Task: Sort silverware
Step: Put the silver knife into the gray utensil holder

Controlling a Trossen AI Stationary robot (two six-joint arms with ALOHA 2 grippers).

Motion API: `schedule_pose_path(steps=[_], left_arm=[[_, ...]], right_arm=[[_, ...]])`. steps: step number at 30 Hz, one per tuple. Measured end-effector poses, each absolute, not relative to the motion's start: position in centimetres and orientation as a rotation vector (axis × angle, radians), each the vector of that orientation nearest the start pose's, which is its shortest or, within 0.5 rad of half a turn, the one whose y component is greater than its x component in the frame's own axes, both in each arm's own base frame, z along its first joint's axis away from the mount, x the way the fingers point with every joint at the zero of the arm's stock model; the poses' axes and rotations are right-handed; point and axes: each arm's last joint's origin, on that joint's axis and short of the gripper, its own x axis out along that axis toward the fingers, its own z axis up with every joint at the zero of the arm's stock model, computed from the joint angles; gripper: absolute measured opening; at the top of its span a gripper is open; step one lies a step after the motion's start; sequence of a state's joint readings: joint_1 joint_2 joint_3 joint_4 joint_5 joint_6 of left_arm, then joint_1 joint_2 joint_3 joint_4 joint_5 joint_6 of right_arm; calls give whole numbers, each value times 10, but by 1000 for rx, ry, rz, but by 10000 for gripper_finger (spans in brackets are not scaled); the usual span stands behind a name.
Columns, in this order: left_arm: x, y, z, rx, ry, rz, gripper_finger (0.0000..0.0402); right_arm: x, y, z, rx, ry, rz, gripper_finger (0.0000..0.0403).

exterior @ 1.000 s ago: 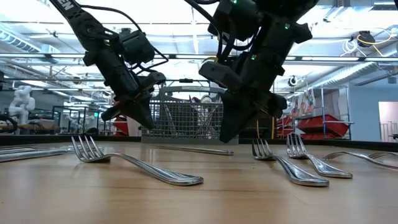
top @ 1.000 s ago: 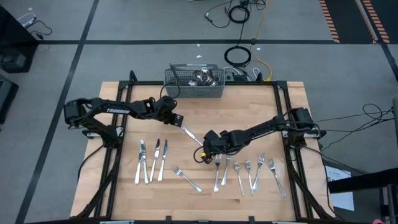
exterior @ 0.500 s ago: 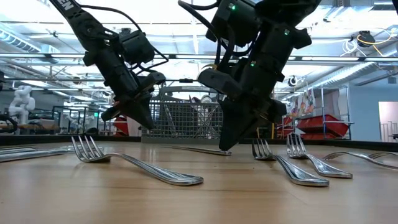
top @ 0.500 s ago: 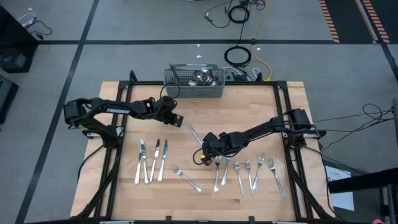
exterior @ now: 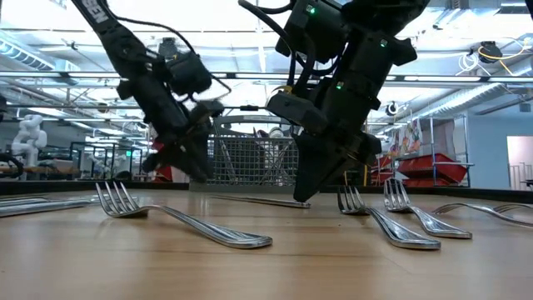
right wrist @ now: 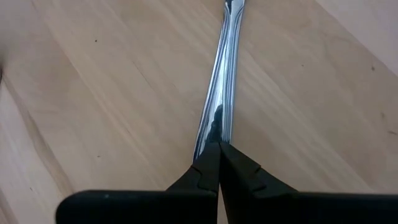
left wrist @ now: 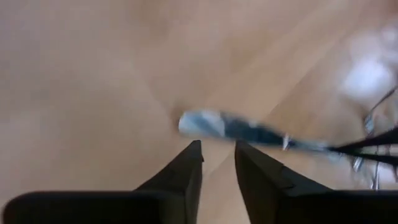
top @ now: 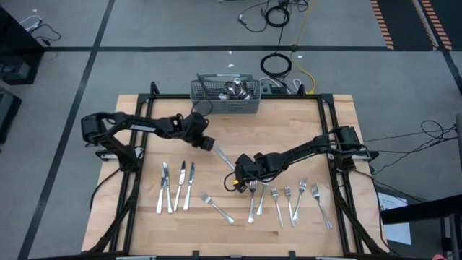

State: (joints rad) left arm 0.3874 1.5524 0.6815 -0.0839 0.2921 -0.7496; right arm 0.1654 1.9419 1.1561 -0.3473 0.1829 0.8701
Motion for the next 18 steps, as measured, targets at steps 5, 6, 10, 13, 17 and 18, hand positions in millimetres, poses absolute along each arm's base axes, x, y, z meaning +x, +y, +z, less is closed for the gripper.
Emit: schedule_pose_path(steps=[5, 6, 10, 13, 17, 18], left_arm=[[260, 95, 123, -1089, 913, 399, 132], [260, 95, 122, -1090, 911, 400, 134], [262, 98, 122, -1078, 874, 429, 137], [261, 107, 124, -1103, 828, 463, 137], [255, 118, 123, -1127, 824, 495, 137], [254, 120, 123, -1131, 820, 501, 137]], right_arm=[[368, 56, 131, 580, 1022, -491, 0], [368, 56, 131, 581, 1022, -492, 0], [367, 57, 131, 579, 1024, -490, 0], [367, 57, 131, 569, 1027, -485, 0], [367, 57, 131, 562, 1029, -480, 0], [367, 57, 131, 559, 1029, -477, 0]])
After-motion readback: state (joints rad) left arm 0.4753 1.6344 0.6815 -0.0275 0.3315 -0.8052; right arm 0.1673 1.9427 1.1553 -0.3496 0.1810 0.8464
